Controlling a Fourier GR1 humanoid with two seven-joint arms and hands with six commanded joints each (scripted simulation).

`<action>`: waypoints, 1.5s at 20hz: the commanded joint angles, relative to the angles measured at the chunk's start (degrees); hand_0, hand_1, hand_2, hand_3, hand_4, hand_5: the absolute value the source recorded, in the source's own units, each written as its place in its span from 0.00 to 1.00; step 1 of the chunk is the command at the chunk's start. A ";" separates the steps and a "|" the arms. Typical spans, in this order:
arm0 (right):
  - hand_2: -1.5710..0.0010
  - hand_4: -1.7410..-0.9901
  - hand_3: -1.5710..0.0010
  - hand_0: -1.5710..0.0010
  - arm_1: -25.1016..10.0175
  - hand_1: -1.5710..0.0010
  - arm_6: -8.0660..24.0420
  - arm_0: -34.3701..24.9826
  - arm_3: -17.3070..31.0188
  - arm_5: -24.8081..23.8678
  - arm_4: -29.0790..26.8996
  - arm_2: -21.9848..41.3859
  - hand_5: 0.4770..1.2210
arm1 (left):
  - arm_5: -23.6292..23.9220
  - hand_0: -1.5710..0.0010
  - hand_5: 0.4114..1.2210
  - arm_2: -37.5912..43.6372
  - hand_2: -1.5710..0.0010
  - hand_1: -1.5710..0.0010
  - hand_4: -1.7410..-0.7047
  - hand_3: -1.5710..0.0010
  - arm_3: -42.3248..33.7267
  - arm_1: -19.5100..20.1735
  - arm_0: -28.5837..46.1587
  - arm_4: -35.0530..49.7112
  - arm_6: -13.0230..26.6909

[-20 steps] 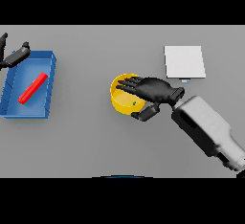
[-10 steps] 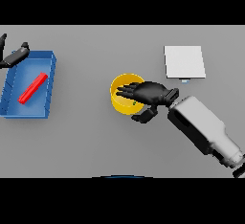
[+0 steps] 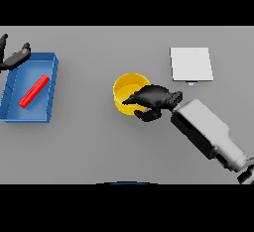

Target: Pick up the red beaker and tilt it to pour out 1 green nut into yellow bowl. Pick up the yellow bowl and place it on the metallic measuring scale.

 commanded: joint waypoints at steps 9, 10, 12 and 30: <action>0.13 0.09 0.28 0.11 -1.59 0.13 -0.20 -0.11 -1.85 1.52 -1.17 0.44 0.96 | -0.05 1.00 0.39 0.12 1.00 1.00 0.92 1.00 0.37 0.13 0.02 -0.04 -0.15; 0.10 0.08 0.27 0.08 -1.82 0.10 0.88 -0.19 -2.60 2.20 -1.51 0.22 0.97 | 0.16 1.00 0.39 0.31 1.00 1.00 0.92 1.00 0.15 0.49 0.66 0.12 -0.54; 0.07 0.06 0.20 0.05 -2.51 0.07 1.54 -0.31 -4.16 2.85 -2.07 -0.04 0.98 | 0.04 1.00 0.39 0.23 1.00 1.00 0.92 1.00 0.38 0.50 0.40 -0.12 -0.62; 0.00 0.02 0.12 0.03 -12.06 0.01 6.06 -7.41 -2.59 3.93 -6.06 -7.37 1.00 | -0.92 1.00 0.42 1.06 1.00 1.00 0.92 1.00 0.43 1.60 -0.28 0.17 -1.33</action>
